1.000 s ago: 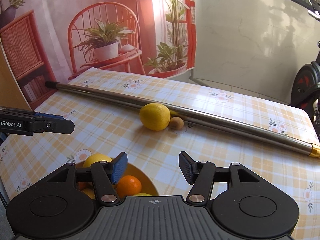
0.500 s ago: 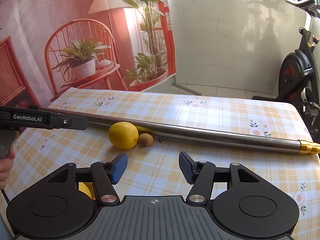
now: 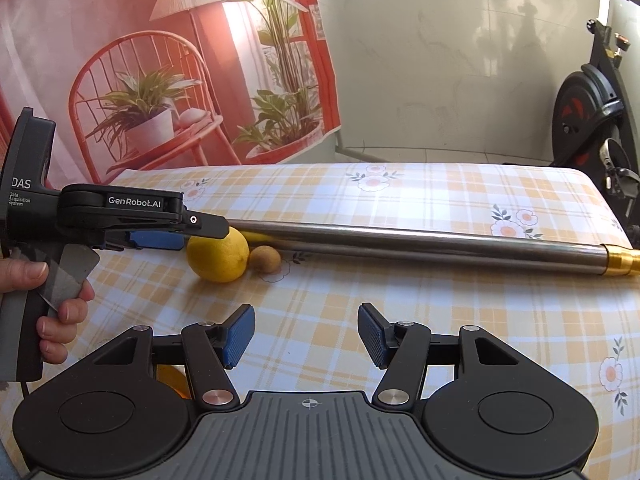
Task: Organize fruits
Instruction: 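Move both open grippers to the lemon and kiwi beside the steel rod, then grasp the yellow lemon with the left gripper while the right gripper grasps the kiwi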
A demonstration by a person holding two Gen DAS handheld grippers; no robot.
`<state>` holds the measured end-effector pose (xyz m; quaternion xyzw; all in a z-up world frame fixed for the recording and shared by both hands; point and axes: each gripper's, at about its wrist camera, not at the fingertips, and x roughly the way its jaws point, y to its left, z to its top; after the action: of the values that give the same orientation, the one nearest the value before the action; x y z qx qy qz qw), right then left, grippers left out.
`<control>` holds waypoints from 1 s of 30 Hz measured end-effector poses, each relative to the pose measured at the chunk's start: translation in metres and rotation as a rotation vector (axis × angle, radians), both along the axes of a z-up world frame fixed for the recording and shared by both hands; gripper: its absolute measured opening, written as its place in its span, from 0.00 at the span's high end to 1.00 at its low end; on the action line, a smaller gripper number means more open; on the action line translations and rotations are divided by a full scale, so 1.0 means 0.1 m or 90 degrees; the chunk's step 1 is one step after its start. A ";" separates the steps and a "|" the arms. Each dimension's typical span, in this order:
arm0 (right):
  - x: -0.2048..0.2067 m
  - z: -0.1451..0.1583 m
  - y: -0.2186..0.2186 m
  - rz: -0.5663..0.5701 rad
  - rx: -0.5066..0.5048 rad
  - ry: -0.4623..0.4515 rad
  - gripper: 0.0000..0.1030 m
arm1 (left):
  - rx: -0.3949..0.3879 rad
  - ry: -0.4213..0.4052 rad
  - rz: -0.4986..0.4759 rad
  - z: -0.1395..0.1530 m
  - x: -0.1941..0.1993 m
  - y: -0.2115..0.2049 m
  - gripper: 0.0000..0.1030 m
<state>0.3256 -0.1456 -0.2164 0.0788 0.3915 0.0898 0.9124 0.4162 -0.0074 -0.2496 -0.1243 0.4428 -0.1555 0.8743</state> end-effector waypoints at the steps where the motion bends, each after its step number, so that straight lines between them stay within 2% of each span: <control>1: 0.00 -0.02 -0.01 -0.001 0.001 0.002 0.48 | 0.001 0.002 -0.001 -0.01 0.00 -0.01 0.26; 3: 0.01 -0.04 -0.03 -0.003 0.002 0.004 0.48 | 0.001 0.006 -0.006 -0.05 0.03 -0.04 0.27; 5: 0.01 -0.06 -0.05 -0.005 0.004 0.007 0.48 | 0.003 0.006 -0.011 -0.06 0.03 -0.06 0.34; 9: 0.02 -0.09 -0.06 -0.007 0.004 0.013 0.48 | 0.014 -0.006 -0.026 -0.07 0.01 -0.06 0.35; 14: 0.05 -0.10 -0.08 -0.006 0.007 0.015 0.48 | 0.054 -0.026 -0.032 0.00 -0.11 -0.01 0.35; 22: 0.28 -0.12 0.03 0.021 0.016 0.002 0.49 | 0.035 -0.065 -0.008 0.26 -0.41 0.34 0.35; 30: 0.71 -0.19 0.47 0.084 -0.019 -0.003 0.53 | 0.023 -0.093 0.034 0.43 -0.66 0.61 0.35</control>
<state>0.3961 -0.0982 -0.2358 0.0390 0.3952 0.1444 0.9064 0.3498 0.0534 -0.2067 -0.1087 0.3772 -0.1329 0.9101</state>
